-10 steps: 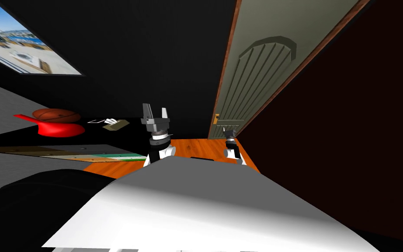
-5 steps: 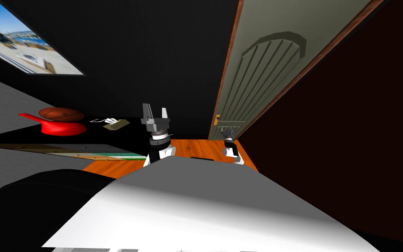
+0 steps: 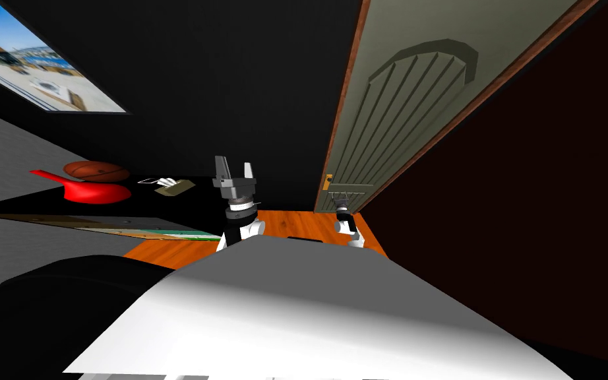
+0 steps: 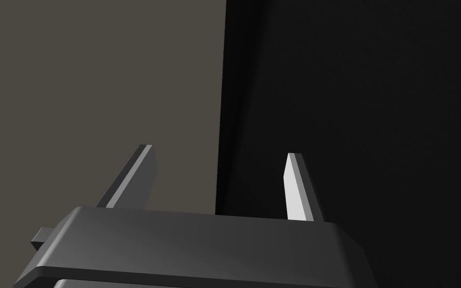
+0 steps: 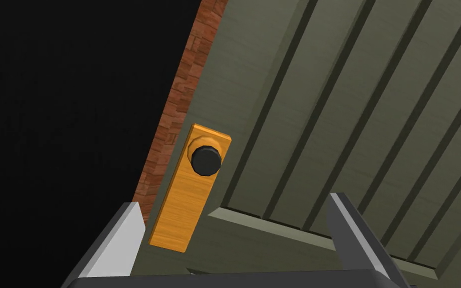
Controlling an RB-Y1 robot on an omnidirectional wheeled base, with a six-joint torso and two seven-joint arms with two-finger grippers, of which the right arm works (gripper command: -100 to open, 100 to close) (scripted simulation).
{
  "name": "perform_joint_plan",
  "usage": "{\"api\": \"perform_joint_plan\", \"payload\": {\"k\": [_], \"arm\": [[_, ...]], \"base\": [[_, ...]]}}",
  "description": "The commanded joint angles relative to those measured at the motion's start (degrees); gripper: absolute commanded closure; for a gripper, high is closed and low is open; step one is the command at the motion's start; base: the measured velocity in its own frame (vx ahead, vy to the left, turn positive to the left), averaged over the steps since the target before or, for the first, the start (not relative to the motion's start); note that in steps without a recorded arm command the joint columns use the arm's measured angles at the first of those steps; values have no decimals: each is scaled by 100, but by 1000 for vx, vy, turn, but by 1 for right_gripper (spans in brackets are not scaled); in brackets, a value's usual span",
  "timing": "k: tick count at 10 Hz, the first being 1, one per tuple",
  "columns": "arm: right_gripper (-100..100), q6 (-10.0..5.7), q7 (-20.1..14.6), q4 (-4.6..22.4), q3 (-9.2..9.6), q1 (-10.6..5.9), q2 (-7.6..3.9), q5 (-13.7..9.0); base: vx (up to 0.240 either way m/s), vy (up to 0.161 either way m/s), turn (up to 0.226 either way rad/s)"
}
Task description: Pull the door open
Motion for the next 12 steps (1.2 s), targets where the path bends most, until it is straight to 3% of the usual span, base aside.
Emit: {"api": "perform_joint_plan", "payload": {"k": [1, 2, 3, 8, 9, 12], "arm": [[-100, 39, -286, 284, 59, -169, -50, -171], [-100, 56, -452, 470, 99, -285, -82, -282], [-100, 56, -520, 474, 99, -285, -82, -282], [-100, 130, -1367, 1290, 272, -779, -216, -758], [-100, 130, -1384, 1290, 272, -779, -216, -758], [-100, 164, -1785, 1662, 351, -1005, -277, -975]], "base": [[68, -53, 76], [82, -50, 76], [61, -34, 24], [81, -47, 54], [63, -45, 25], [58, -32, 38]]}}
